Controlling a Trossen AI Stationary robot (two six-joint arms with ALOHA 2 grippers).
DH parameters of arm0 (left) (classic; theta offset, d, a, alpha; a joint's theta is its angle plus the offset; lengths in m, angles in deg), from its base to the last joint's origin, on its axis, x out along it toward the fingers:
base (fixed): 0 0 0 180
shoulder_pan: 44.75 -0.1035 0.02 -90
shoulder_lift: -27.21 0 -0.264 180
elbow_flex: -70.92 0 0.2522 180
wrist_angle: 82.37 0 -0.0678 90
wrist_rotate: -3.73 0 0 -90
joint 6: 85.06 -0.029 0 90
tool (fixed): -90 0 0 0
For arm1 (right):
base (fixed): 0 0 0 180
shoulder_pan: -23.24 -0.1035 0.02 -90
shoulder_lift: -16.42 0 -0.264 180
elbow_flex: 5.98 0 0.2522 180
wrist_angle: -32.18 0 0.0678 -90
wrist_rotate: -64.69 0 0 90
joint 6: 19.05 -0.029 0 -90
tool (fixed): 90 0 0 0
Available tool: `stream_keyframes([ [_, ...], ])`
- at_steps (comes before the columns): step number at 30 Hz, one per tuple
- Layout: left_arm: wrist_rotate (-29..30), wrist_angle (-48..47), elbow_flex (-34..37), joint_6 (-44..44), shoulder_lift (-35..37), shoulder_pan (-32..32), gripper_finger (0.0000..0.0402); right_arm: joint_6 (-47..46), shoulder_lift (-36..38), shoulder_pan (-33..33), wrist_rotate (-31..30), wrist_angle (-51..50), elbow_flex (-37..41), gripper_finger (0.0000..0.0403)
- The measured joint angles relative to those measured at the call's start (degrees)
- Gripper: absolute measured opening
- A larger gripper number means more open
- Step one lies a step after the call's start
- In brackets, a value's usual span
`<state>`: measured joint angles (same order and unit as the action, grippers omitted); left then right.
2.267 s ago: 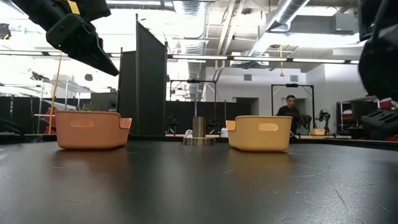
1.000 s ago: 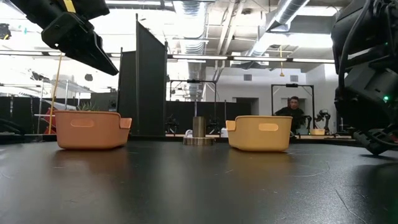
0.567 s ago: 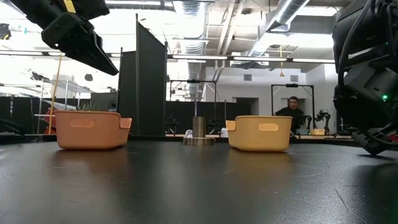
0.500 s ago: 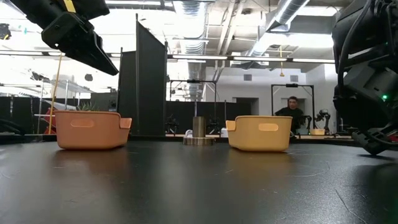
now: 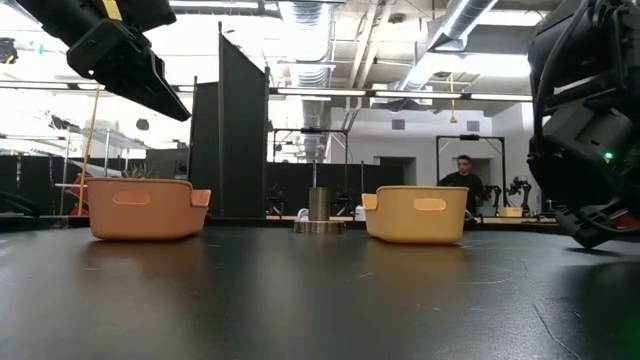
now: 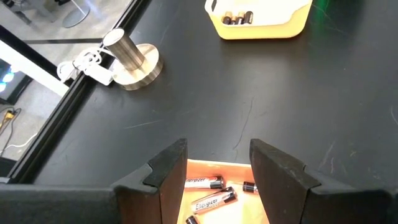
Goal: Sort batteries
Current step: Put the black battery into the yellow bin
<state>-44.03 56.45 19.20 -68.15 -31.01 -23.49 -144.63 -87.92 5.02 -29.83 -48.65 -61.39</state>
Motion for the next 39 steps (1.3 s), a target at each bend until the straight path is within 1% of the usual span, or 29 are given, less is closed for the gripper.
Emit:
stream_keyframes([
  [6, 0.0, 0.0, 0.0, 0.02, 0.0, 0.0, 0.0169, 1.13, -0.24, -0.55, -0.59, -0.78, -2.39, 0.0004],
  [10, 0.0, 0.01, 0.0, 0.02, 0.0, 0.0, 0.0169, 1.0, -0.17, 0.1, -2.54, -2.03, -5.0, 0.0024],
  [16, 0.0, 0.15, 0.0, 0.02, 0.0, 0.0, 0.0169, 0.84, -0.09, 3.77, -3.88, -3.07, -5.55, 0.0082],
  [19, 0.0, 0.13, 0.0, 0.02, 0.0, 0.0, 0.0169, -0.12, -0.09, 5.26, -5.89, -3.69, -5.55, 0.0117],
  [23, 0.0, 0.02, 0.0, 0.02, 0.0, 0.0, 0.0169, -1.25, -0.07, 6.3, -7.96, -5.12, -5.55, 0.0169],
  [26, 0.0, -0.02, 0.0, 0.04, 0.0, 0.0, 0.0169, -1.43, -0.03, 6.94, -8.1, -5.62, -5.44, 0.0206],
  [29, 0.0, -0.05, 0.0, 0.02, 0.0, 0.0, 0.0169, -1.44, 0.07, 7.1, -8.09, -5.77, -4.73, 0.0235],
  [33, 0.0, -0.13, 0.0, 0.03, 0.0, 0.0, 0.0169, -1.52, 0.11, 7.02, -7.59, -5.89, -3.46, 0.0245],
  [39, 0.0, -0.15, 0.0, 0.02, 0.0, -0.01, 0.0169, -1.66, 0.15, 6.99, -7.17, -4.45, -1.48, 0.0233],
])
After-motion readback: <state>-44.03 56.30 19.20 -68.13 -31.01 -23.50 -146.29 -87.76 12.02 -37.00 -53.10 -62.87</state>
